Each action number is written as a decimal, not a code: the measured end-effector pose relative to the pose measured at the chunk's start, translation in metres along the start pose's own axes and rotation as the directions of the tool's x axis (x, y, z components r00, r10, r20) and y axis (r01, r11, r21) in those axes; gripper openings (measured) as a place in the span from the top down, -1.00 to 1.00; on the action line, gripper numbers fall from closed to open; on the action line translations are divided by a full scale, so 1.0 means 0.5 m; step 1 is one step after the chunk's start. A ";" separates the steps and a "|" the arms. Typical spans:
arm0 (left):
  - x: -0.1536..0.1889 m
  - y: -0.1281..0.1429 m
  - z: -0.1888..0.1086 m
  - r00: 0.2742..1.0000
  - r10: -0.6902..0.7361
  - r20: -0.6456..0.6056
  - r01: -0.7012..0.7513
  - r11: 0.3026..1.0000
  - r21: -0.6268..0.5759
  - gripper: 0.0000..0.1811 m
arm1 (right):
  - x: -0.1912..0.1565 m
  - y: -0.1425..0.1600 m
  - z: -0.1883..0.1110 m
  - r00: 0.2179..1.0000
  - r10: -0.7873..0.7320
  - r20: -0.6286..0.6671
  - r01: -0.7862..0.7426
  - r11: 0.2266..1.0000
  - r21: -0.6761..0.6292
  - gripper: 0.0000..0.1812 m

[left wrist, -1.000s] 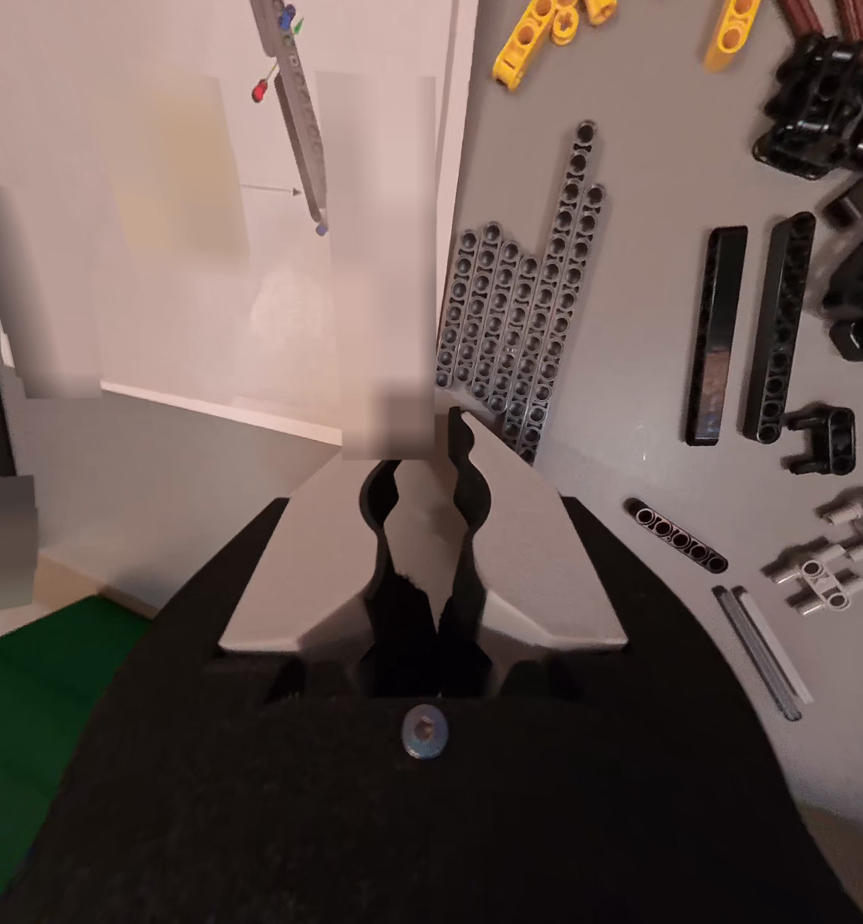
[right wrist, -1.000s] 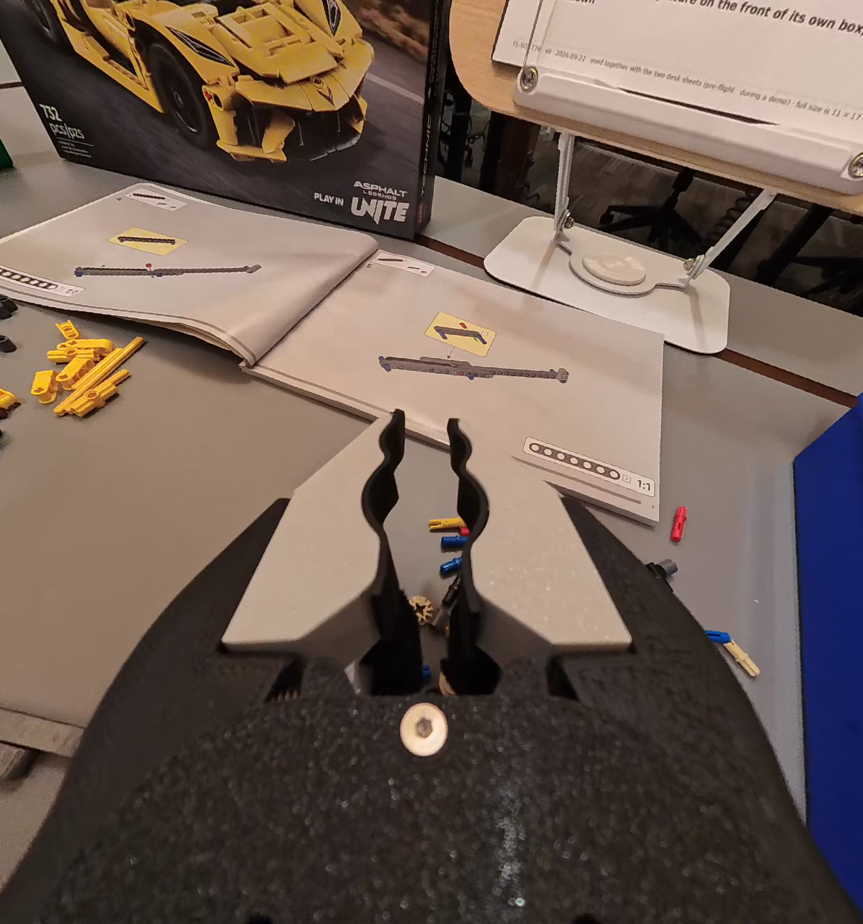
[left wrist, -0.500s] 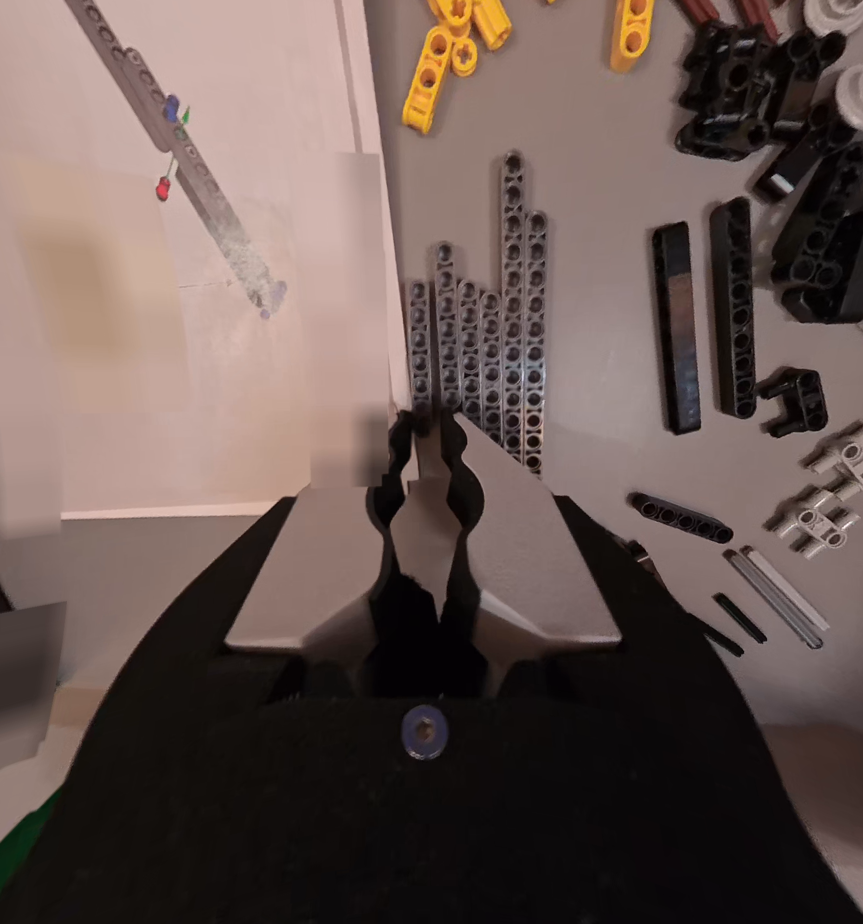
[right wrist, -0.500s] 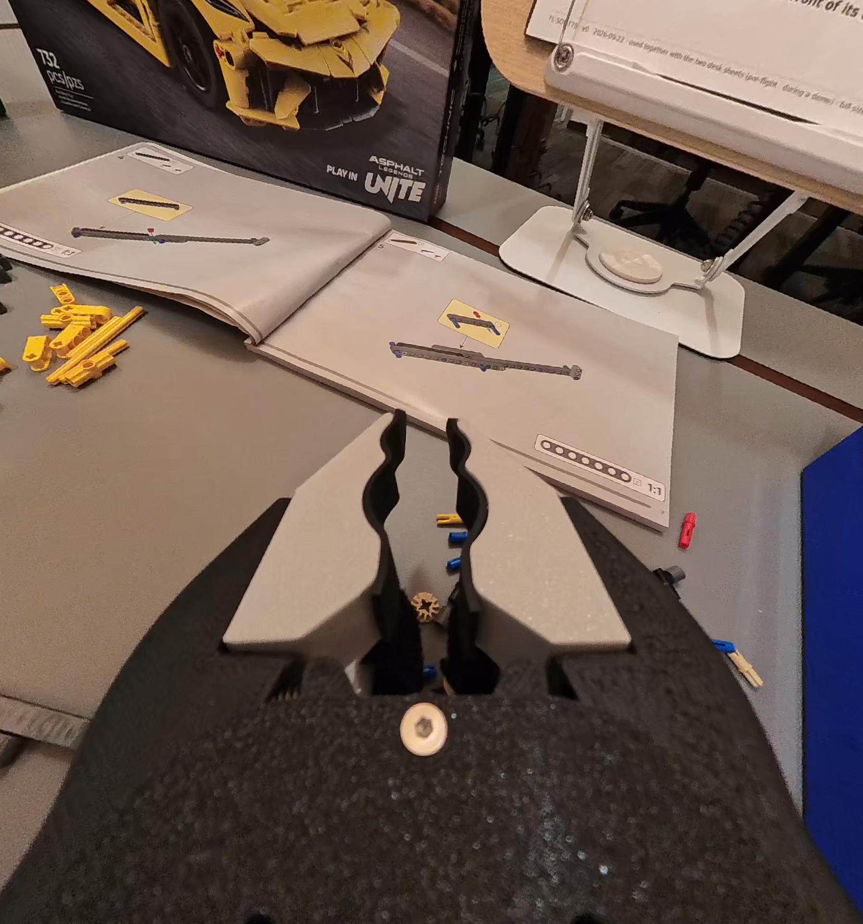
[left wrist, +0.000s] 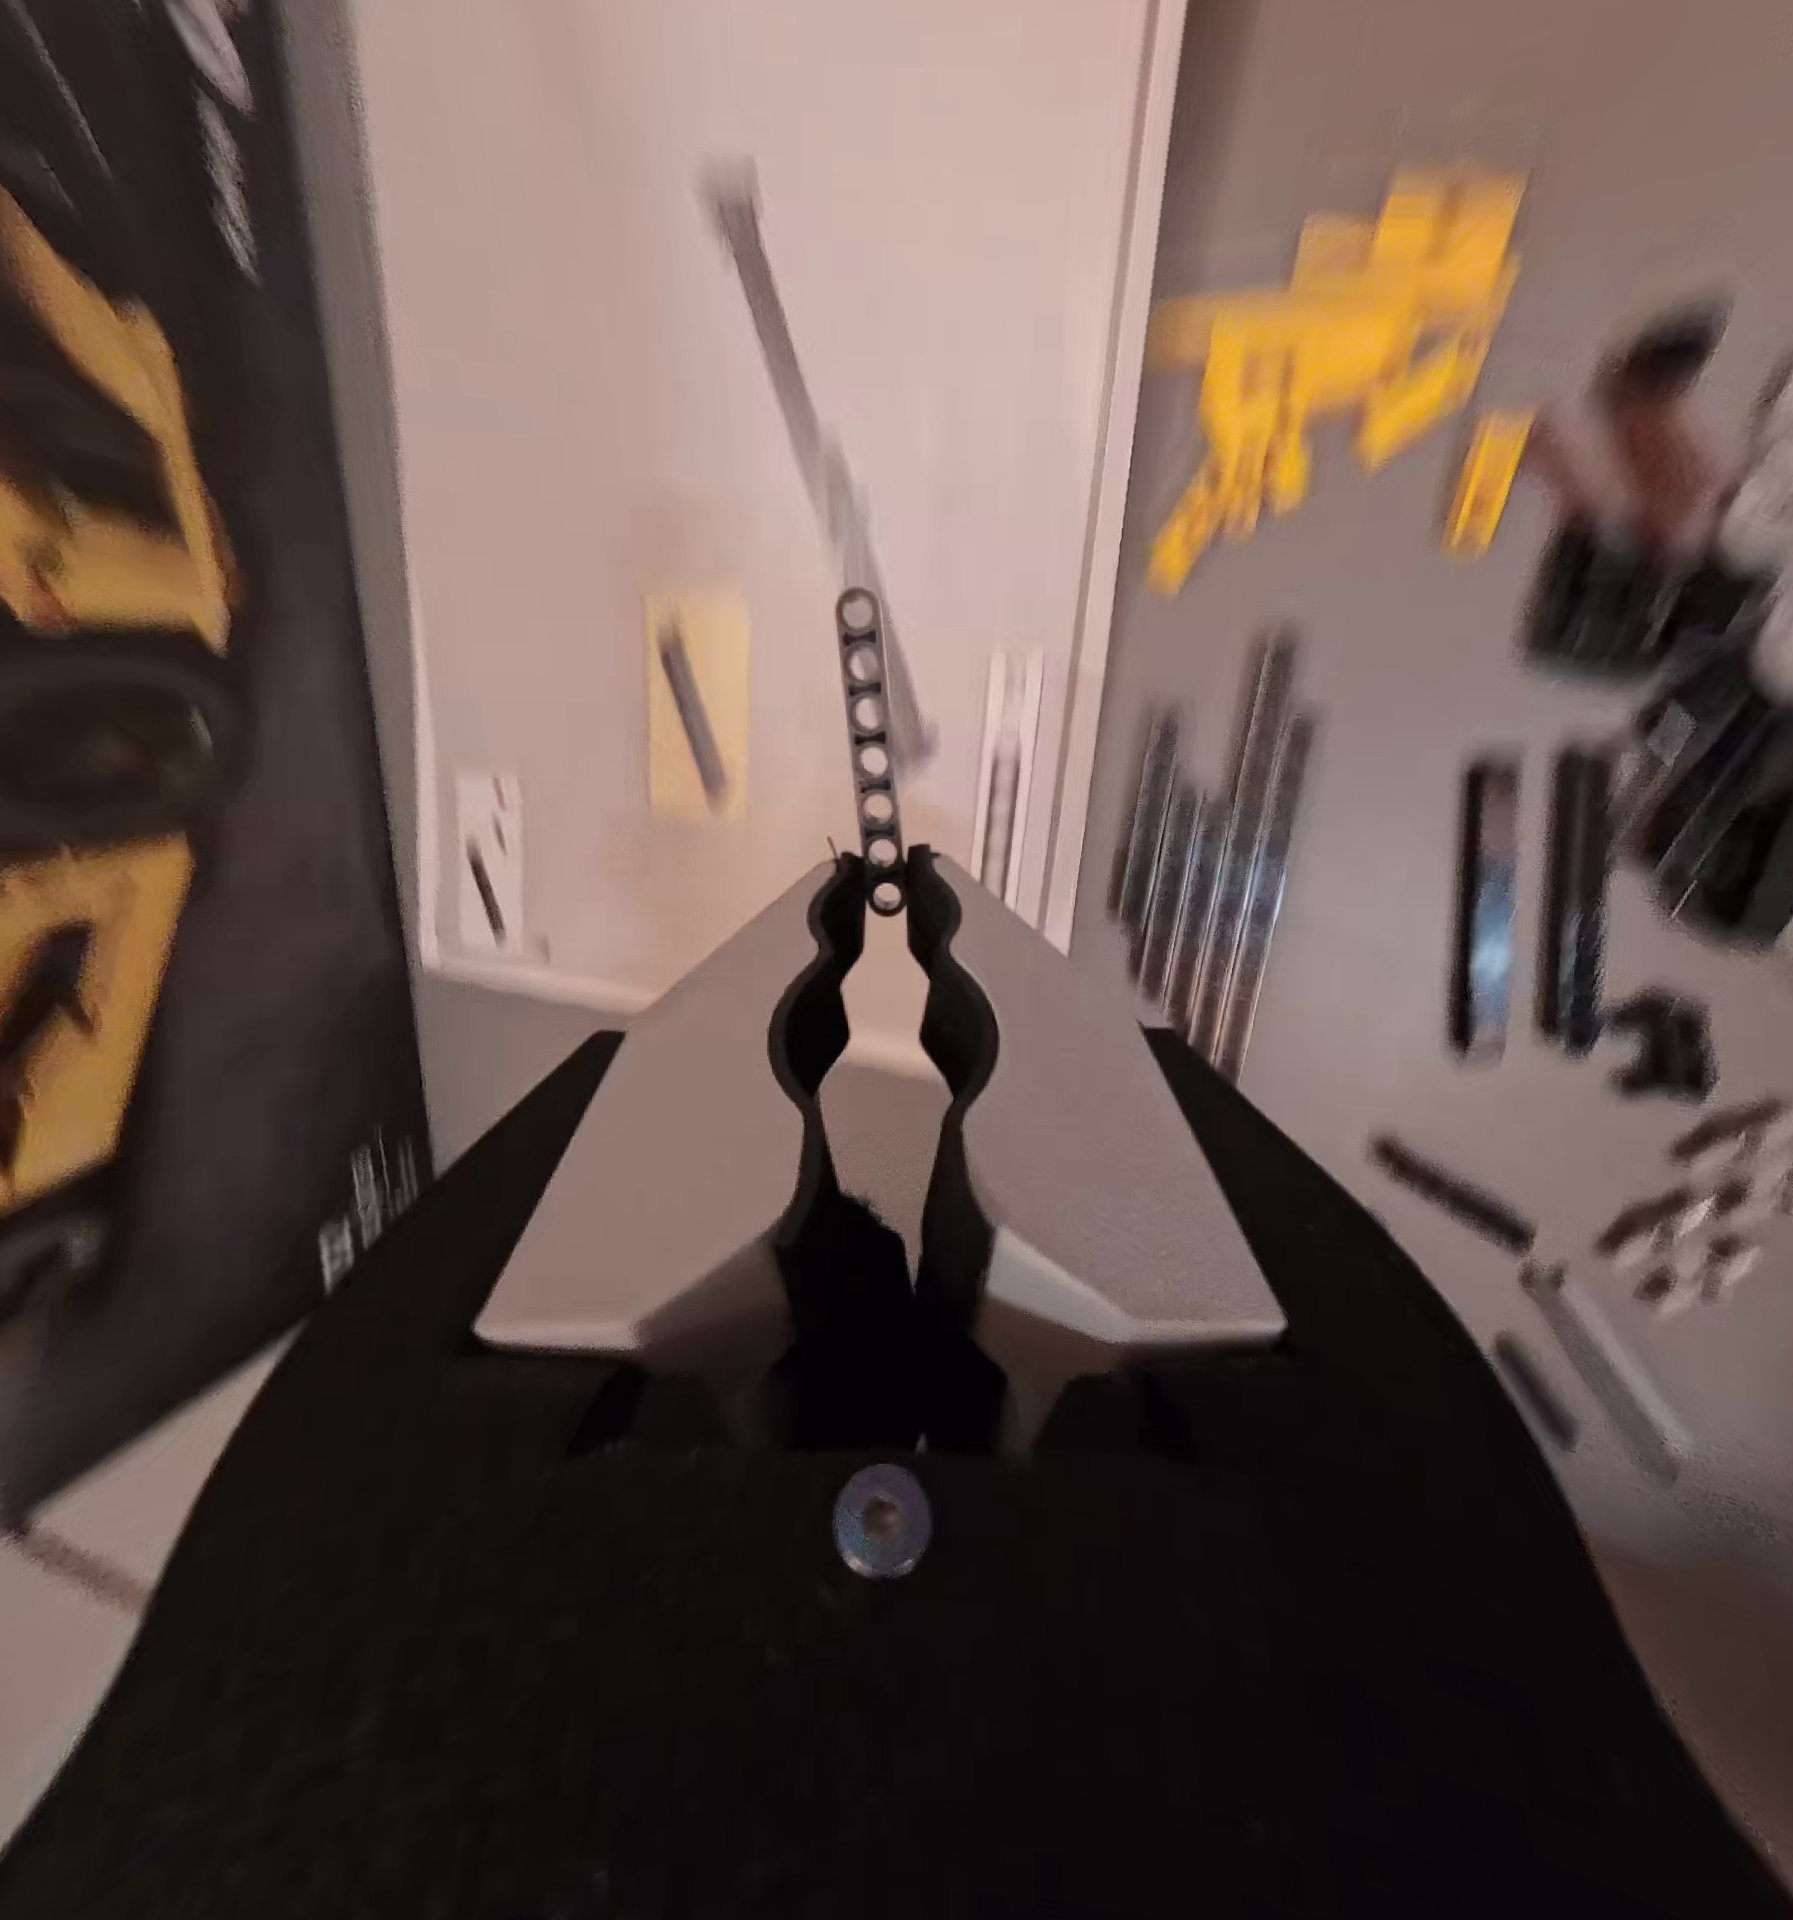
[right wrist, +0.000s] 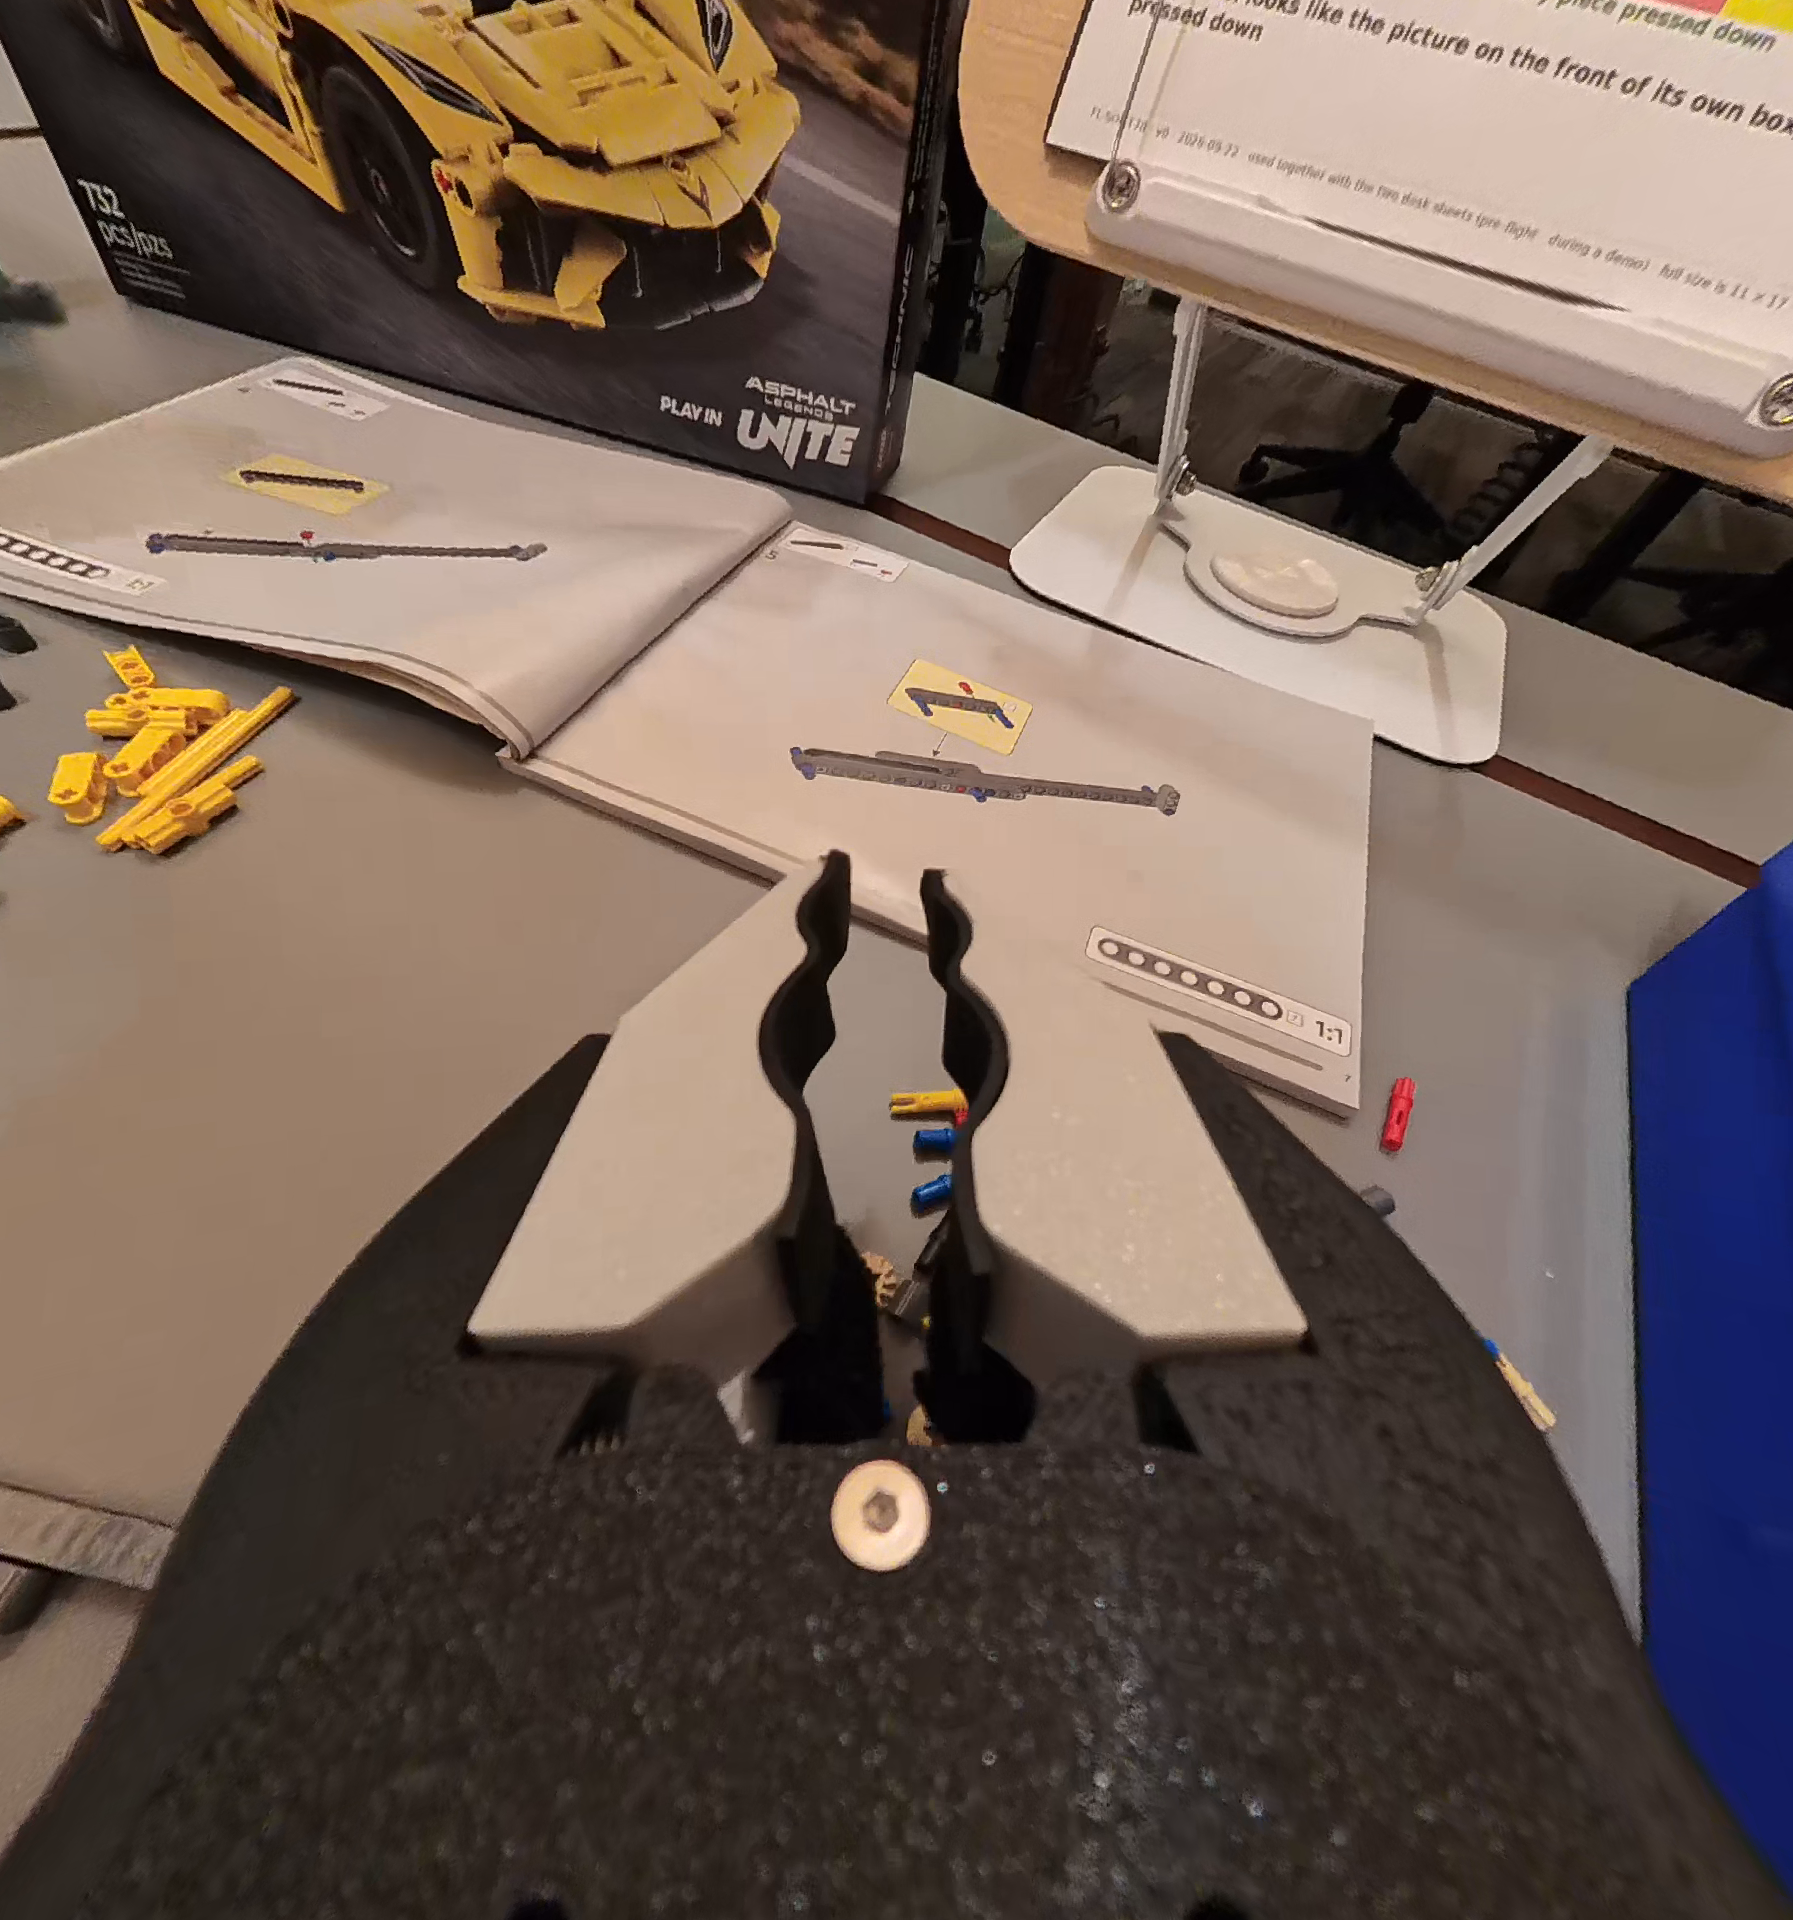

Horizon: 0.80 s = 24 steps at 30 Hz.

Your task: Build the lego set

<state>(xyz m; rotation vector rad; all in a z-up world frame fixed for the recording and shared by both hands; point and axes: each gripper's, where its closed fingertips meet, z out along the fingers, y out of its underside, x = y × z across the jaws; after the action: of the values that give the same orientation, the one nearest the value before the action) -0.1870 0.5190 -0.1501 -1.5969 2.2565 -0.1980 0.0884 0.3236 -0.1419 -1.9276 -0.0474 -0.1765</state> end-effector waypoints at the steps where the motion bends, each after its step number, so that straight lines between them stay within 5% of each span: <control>1: 0.000 -0.056 -0.001 1.000 -0.008 -0.022 0.010 0.997 0.074 0.93 | 0.003 0.000 -0.001 1.000 0.006 -0.004 -0.006 1.000 -0.001 0.85; 4: 0.024 -0.229 0.028 0.990 0.057 -0.126 -0.029 0.977 0.210 0.93 | 0.005 0.003 -0.011 1.000 0.026 -0.001 -0.026 1.000 -0.006 0.85; 9: 0.072 -0.508 0.153 0.957 0.066 -0.281 -0.010 0.981 0.196 0.94 | 0.016 0.015 -0.045 0.998 0.035 -0.045 -0.035 0.999 -0.005 0.85; 12: 0.099 -0.621 0.242 0.940 0.122 -0.319 -0.090 0.989 0.113 0.94 | 0.011 0.017 -0.046 0.999 0.029 -0.026 -0.030 0.999 -0.014 0.85; 16: 0.101 -0.690 0.313 0.939 0.154 -0.307 -0.156 0.988 0.017 0.94 | -0.013 0.015 -0.041 0.999 -0.023 0.025 0.024 1.000 -0.012 0.85; 24: 0.135 -0.687 0.341 0.936 0.161 -0.312 -0.195 0.978 -0.080 0.94 | -0.035 0.002 -0.036 0.996 -0.042 0.079 0.042 0.999 0.006 0.85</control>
<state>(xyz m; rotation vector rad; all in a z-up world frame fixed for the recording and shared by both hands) 0.1598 0.3528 -0.2117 -1.4876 2.6763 -0.2934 0.0692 0.3072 -0.1390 -1.9294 -0.1411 -0.1276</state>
